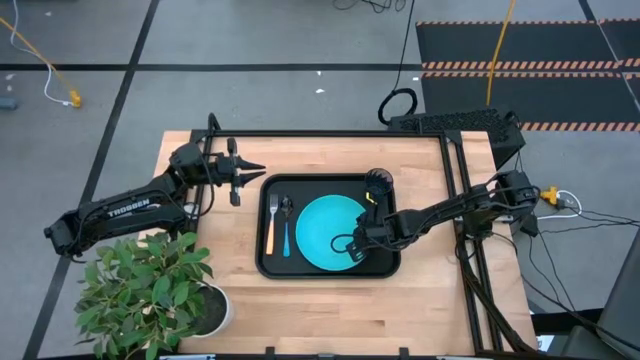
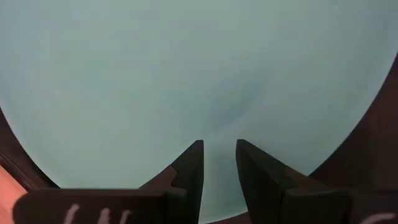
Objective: Pick and place plate/cup/fork/spoon on tray
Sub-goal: Adjust the blue plate on the black serving tray, then return to Home Position
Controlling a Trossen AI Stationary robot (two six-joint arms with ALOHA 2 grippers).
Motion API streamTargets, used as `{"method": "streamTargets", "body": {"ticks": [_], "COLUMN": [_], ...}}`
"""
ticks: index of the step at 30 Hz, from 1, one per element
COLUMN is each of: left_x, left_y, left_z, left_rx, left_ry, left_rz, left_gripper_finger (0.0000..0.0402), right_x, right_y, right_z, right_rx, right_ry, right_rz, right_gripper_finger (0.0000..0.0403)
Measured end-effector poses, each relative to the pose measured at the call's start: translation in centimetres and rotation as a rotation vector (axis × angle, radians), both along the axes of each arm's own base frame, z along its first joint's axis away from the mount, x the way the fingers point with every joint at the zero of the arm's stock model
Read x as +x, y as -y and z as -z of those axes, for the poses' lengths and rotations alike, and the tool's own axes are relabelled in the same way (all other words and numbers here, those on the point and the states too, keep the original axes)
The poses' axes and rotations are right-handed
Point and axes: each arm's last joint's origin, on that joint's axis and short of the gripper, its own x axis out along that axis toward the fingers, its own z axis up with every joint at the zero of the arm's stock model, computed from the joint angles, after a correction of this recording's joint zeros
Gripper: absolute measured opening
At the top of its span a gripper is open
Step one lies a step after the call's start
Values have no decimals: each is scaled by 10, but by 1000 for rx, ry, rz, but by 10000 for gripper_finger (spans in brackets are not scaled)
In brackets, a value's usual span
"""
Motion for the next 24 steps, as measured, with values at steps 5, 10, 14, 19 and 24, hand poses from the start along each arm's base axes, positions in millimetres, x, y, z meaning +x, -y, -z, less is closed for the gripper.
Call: {"method": "streamTargets", "body": {"ticks": [5,10,14,19,24], "left_x": [0,0,0,0,0], "left_y": [0,0,0,-1,-1], "left_z": [0,0,0,1,1], "left_rx": [1,1,4,4,2], "left_ry": [0,0,-2,-10,-12], "left_rz": [0,0,-1,-10,-10], "left_gripper_finger": [63,63,63,63,63], "right_x": [0,4,9,6,-7], "right_y": [0,0,0,4,6], "right_z": [-2,-8,-24,-55,-92], "right_rx": [-4,-32,-77,-241,-438], "right_ry": [14,81,209,354,477], "right_rz": [-14,-43,-87,-170,-273], "right_gripper_finger": [86,86,86,86,86]}}
